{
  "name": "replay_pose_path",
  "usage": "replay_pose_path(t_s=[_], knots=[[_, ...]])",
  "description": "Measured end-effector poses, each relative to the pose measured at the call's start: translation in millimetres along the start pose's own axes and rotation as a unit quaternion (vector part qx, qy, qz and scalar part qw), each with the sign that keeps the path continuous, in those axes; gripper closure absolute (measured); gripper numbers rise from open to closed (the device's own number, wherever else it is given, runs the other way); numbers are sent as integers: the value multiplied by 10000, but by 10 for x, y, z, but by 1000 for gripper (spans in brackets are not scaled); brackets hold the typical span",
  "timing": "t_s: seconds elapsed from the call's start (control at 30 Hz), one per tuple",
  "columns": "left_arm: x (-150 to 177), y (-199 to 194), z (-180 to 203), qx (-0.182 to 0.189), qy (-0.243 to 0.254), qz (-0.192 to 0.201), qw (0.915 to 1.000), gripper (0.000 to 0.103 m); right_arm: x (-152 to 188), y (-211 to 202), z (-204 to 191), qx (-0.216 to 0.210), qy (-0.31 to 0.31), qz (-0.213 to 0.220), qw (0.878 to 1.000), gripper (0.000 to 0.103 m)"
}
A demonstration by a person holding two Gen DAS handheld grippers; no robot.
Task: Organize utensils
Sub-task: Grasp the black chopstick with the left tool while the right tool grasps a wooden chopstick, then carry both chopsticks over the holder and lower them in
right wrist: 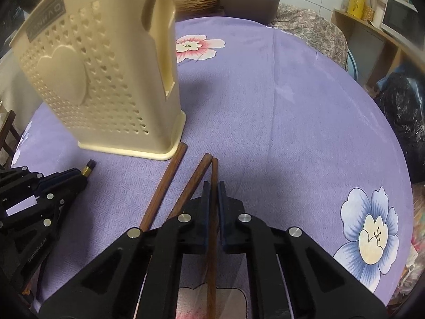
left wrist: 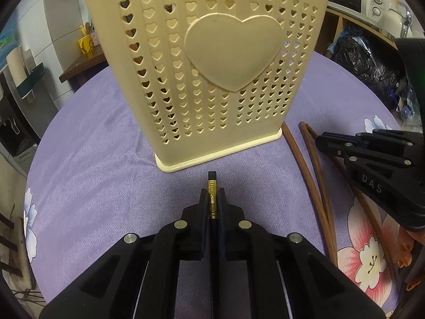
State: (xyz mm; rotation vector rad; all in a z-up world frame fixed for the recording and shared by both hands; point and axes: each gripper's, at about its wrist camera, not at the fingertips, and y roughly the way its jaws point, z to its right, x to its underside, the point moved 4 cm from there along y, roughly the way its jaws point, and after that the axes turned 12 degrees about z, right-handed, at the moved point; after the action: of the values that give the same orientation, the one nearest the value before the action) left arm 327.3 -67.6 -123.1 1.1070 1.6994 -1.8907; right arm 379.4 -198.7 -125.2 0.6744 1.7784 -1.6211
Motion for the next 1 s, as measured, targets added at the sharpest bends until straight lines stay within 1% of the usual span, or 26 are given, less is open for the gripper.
replay_pose_path(t_s=[0.1,0.2,0.23,0.3,0.33,0.47,0.57,0.7,0.8,0.87,1.0], knots=[[-18,-54,-21,70,-109,94,9999,95,-10,-77,79,-250,310,93,9992,97],[-98,-269,-29,206,-205,390,9988,95,-82,-337,96,-449,399,384,9975,97],[-145,-394,-34,314,-282,527,9977,95,-107,-440,99,-533,442,475,9965,97],[-214,-617,-55,498,-439,761,9949,95,-171,-706,129,-714,528,724,9934,97],[-267,-806,-84,576,-513,972,9923,95,-199,-835,150,-783,562,847,9917,97],[-429,-1304,-164,744,-643,1513,9836,95,-322,-1416,269,-1071,702,1345,9826,97],[-507,-1627,-216,822,-639,1837,9775,95,-361,-1714,334,-1241,745,1549,9773,97],[-526,-1780,-261,837,-615,2000,9743,95,-371,-2007,402,-1372,709,1698,9733,97],[-535,-1803,-285,771,-651,2055,9734,95,-394,-2105,449,-1393,747,1791,9710,97],[-542,-1806,-355,743,-674,2051,9736,95,-403,-2128,452,-1408,734,1795,9709,97],[-529,-1851,-379,727,-693,2059,9734,95,-404,-2176,443,-1452,734,1794,9702,97]])
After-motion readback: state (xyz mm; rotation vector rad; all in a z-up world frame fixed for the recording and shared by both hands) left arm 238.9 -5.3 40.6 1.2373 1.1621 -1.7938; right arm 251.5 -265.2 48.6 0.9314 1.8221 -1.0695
